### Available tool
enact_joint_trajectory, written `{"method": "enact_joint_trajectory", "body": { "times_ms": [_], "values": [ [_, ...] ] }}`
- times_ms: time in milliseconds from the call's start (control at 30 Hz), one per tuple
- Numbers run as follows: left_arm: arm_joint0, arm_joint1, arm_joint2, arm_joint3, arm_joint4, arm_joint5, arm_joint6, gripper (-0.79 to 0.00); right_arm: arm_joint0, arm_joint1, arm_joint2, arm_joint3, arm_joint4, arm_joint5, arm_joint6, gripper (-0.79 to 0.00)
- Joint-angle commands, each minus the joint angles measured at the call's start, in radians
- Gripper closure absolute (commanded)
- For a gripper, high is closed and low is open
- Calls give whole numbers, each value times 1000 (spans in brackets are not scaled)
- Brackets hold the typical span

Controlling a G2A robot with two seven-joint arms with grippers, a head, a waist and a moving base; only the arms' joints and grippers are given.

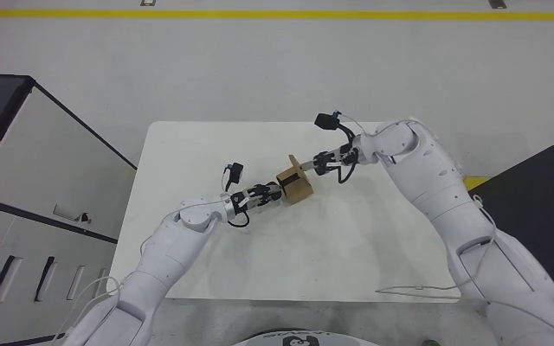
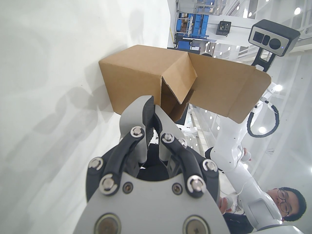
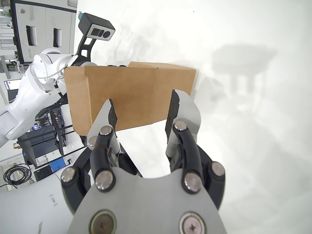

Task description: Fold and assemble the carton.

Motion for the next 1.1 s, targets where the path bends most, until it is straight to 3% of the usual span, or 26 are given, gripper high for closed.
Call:
{"method": "enact_joint_trajectory", "body": {
  "times_ms": [0,267,500,767,1067],
  "values": [
    [0,0,0,-1,1,2,-2,0,0,-1,-1,17,4,15,0,-459],
    [2,-2,2,-5,5,7,-3,0,-1,-2,1,54,2,23,-22,-493],
    [4,-3,2,-4,7,7,-5,0,-4,-10,-10,82,16,10,-28,-610],
    [11,-1,-5,-13,17,12,-3,0,10,-24,-30,134,23,8,-39,-643],
    [18,0,-9,-26,23,18,-4,0,1,-7,18,114,52,-48,-40,-616]
  ]
}}
